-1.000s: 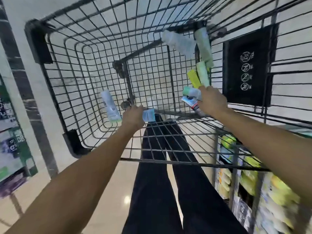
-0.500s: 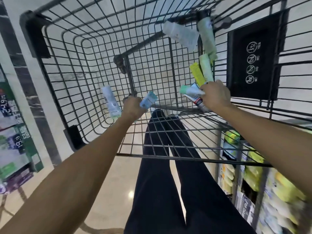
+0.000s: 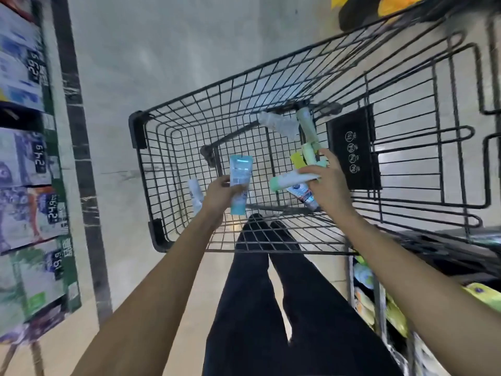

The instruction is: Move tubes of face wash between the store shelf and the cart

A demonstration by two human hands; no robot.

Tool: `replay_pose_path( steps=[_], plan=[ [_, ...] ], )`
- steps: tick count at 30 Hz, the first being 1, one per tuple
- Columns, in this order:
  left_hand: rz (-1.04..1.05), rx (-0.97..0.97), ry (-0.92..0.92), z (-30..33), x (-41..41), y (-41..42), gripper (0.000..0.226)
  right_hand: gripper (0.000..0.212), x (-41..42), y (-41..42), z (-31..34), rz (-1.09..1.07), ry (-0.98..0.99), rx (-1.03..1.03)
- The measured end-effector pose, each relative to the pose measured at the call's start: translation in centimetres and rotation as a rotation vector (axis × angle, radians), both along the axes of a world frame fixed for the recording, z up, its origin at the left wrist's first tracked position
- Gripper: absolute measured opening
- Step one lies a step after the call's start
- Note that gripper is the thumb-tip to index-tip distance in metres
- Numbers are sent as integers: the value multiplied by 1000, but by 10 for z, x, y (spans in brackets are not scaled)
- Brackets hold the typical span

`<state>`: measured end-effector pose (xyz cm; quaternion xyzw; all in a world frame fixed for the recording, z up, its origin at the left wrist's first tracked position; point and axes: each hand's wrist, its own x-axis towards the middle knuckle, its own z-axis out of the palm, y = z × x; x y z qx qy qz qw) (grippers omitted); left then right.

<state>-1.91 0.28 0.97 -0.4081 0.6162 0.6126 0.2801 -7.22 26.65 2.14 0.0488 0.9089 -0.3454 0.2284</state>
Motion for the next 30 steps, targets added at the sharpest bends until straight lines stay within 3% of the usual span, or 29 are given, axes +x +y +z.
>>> replay_pose_path(
  steps=[4,7,13,15,20,24,30],
  plan=[
    [95,35,63,56,3,4,40,37,-1,-6,63,-174,-30,-216],
    [181,83,106,98,9,7,31,36,-3,-7,97,-243,1,-321],
    [273,163,226,170,17,17,29,36,6,-8,162,-429,21,-668],
    [282,184,281,191,17,21,33,36,9,-6,176,-441,31,-701],
    [269,240,383,227,9,22,44,36,16,-5,208,-477,13,-771],
    [179,289,436,253,7,17,42,49,26,-13,228,-555,-27,-925],
    [20,386,482,274,23,-3,46,41,59,-35,271,-669,11,-1148]
  ],
)
